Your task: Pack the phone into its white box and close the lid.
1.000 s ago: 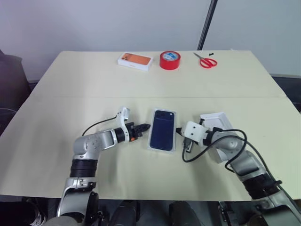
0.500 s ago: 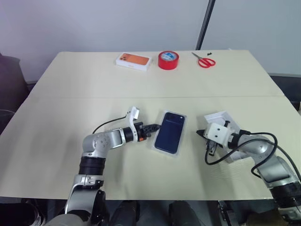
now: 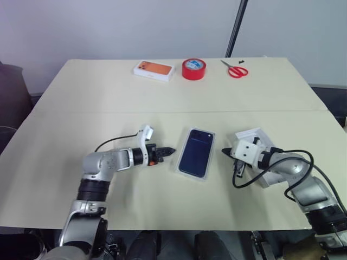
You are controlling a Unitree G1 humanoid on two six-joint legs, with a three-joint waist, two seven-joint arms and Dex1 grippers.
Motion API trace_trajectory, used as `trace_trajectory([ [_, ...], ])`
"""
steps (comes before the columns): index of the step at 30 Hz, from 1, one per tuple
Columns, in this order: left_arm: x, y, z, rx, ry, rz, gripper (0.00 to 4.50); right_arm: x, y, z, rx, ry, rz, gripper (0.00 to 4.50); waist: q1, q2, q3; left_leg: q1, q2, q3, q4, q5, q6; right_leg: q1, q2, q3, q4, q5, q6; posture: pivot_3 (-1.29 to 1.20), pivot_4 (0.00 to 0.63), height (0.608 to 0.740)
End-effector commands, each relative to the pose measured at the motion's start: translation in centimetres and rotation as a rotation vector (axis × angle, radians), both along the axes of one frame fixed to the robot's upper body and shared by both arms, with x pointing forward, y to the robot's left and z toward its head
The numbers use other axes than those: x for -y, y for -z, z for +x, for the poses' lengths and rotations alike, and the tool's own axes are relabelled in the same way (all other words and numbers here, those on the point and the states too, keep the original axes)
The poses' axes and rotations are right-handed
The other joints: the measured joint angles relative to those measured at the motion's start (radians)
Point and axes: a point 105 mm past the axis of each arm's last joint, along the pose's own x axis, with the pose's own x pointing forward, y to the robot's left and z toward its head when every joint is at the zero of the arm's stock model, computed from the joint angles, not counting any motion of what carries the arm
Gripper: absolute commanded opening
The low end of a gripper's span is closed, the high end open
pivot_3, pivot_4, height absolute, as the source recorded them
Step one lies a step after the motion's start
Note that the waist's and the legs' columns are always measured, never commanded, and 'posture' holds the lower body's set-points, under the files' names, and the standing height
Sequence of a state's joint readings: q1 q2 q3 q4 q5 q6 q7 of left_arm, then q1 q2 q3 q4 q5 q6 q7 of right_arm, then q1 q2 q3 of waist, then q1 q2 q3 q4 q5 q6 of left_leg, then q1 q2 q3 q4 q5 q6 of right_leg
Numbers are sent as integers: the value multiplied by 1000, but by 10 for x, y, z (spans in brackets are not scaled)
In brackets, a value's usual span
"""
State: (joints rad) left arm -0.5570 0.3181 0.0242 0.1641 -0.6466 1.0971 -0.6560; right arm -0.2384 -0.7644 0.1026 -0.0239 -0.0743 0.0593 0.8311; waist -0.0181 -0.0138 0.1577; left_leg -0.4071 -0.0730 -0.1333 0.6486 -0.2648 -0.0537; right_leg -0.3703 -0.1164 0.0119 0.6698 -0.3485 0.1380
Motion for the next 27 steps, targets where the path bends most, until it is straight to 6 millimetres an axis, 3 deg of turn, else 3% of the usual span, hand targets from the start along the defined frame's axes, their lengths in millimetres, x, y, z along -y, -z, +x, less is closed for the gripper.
trace_trajectory([
  [1, 7, -5, -3, 94, 80, 97, 57, -6, -7, -2, 30, -27, 8, 41, 1, 0, 0, 0, 0, 0, 0, 0, 0, 0, 0, 0, 0, 0, 0, 0, 150, 740],
  [8, 58, 4, -25, 38, 248, 35, 57, -17, 4, -17, -50, -107, -1, 41, 6, 0, 0, 0, -1, -1, 0, 0, 0, 2, -1, -1, -1, 0, 0, 0, 150, 740],
  [13, 79, -2, -24, 43, 281, -9, 57, -9, 1, -12, -33, -83, -22, 41, 5, 0, 0, 0, -1, -1, 1, 0, 0, 3, 0, -1, -1, 0, 0, 0, 150, 740],
  [21, 69, -1, -16, 55, 242, 5, 57, -4, 3, -16, -35, -84, -54, 41, 6, 0, 0, 0, -1, -1, 1, 0, 0, 3, -1, -2, -1, 0, 0, 0, 150, 740],
  [27, 34, -17, -2, 163, 173, 18, 57, -13, -54, -14, -12, 3, 280, 41, -4, 0, 0, 0, 0, -1, 1, 0, 0, 2, 0, -2, -1, 0, 0, 0, 150, 740],
])
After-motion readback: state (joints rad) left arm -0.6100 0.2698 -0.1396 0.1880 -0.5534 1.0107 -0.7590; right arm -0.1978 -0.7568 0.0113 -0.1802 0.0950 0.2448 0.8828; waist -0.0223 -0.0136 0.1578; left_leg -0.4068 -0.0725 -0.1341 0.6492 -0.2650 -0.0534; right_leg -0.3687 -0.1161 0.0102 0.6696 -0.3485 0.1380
